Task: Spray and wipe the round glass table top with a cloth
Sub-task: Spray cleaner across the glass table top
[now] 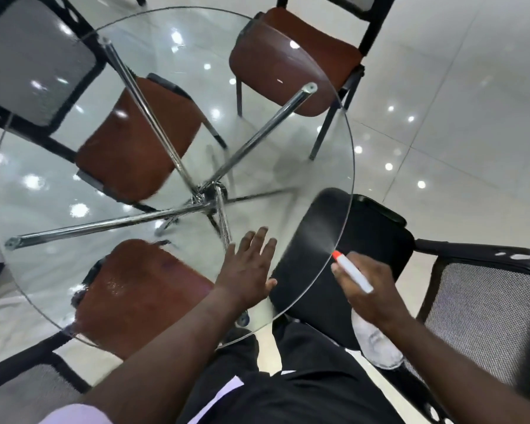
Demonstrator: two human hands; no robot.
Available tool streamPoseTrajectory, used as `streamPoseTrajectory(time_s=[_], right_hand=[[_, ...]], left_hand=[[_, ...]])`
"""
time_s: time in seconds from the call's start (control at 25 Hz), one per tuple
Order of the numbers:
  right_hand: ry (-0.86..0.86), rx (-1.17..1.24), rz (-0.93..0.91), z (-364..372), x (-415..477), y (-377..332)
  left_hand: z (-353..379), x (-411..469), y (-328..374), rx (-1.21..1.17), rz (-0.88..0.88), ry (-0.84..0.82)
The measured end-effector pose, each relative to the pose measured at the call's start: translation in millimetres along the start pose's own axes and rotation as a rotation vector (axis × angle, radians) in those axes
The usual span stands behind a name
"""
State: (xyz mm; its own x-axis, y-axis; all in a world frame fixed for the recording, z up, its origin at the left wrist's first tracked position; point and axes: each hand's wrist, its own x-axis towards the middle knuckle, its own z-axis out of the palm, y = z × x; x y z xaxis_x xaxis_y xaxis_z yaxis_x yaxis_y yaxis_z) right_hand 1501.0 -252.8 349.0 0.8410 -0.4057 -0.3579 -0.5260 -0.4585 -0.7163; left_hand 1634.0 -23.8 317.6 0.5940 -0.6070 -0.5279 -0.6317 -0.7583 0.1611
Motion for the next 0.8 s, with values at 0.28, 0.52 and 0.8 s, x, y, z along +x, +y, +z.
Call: streamPoseTrajectory(time_s=[0.28, 0.52, 0.8], right_hand=[[0.075, 0.141, 0.146, -30.6, 55.5, 4.6], [0.04, 0.102, 0.056, -60.7, 182.9, -59.8], [0.023, 0.174, 0.104, -52.6, 213.5, -92.9]], left_hand=[[-4.8, 6.0, -2.2, 0.024, 0.012, -0.002], [-16.4, 14.9, -5.8, -0.037, 0.01, 0.009], [-59.3, 57.6, -36.9, -0.082, -0.107, 0.018]])
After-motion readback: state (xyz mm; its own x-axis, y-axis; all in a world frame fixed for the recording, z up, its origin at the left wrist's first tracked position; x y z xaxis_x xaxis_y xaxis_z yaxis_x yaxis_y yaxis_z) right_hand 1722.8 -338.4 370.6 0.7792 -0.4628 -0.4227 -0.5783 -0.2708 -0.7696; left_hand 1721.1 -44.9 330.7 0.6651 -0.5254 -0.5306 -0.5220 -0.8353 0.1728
